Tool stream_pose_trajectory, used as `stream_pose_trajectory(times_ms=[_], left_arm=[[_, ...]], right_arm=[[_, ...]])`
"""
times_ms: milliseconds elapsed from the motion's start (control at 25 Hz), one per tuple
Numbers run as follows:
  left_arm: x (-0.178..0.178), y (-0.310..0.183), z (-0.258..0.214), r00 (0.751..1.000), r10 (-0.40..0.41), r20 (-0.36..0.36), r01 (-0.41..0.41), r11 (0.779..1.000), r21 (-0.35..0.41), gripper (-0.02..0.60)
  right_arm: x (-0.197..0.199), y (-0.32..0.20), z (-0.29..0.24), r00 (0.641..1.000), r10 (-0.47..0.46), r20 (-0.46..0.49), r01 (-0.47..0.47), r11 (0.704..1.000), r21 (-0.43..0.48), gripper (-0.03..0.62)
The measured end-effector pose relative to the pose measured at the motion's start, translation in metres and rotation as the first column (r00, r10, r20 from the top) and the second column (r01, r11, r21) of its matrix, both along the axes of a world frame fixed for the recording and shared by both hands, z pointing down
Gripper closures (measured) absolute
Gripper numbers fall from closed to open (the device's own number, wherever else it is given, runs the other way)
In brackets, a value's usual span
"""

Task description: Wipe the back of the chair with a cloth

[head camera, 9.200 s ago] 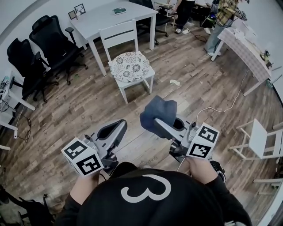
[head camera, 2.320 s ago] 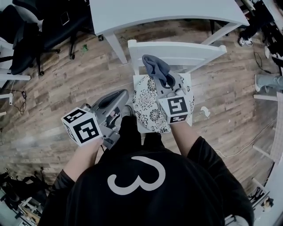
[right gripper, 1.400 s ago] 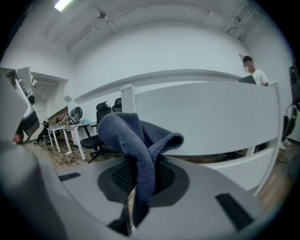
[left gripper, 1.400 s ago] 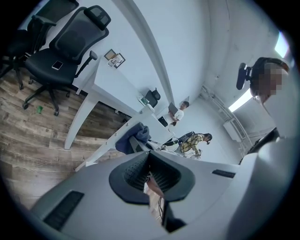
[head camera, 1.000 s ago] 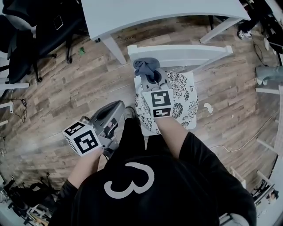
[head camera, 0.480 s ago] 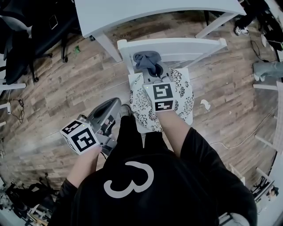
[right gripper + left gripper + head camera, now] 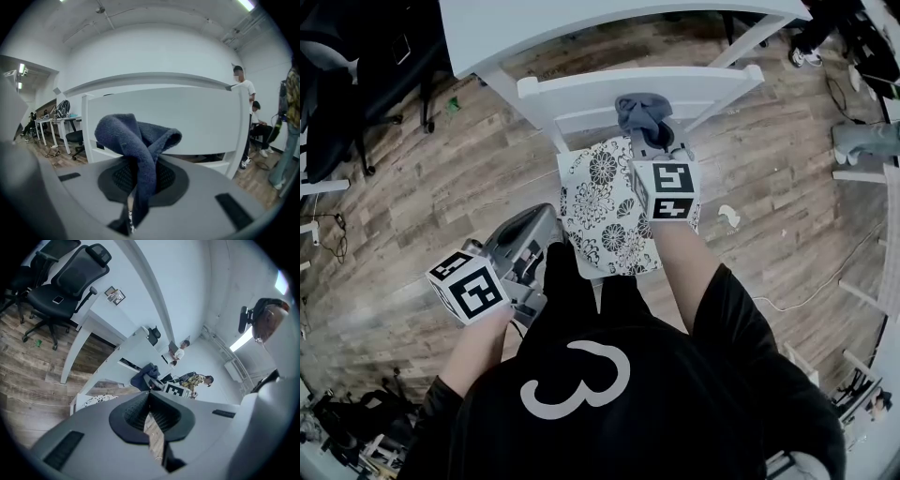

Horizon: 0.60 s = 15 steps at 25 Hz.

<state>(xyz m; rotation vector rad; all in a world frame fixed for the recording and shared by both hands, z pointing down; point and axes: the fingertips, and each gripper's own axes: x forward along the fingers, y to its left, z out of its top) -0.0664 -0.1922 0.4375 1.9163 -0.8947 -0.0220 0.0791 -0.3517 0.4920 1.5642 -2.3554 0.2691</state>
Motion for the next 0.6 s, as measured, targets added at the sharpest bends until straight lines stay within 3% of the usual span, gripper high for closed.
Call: stream_pose_trajectory(times_ms=[400, 600], left_arm=[[0.035, 0.003, 0.004, 0.999, 0.032, -0.004, -0.032, 0.999, -0.006, 0.568], [0.044, 0.006, 0.008, 0.999, 0.045, -0.003, -0.045, 0.999, -0.016, 0.568]], right_arm=[[0.087, -0.015, 0.002, 0.993, 0.100, -0.057, -0.099, 0.995, 0.012, 0.553], [0.135, -0.022, 0.004, 0.974, 0.227, -0.013, -0.227, 0.974, -0.024, 0.553]])
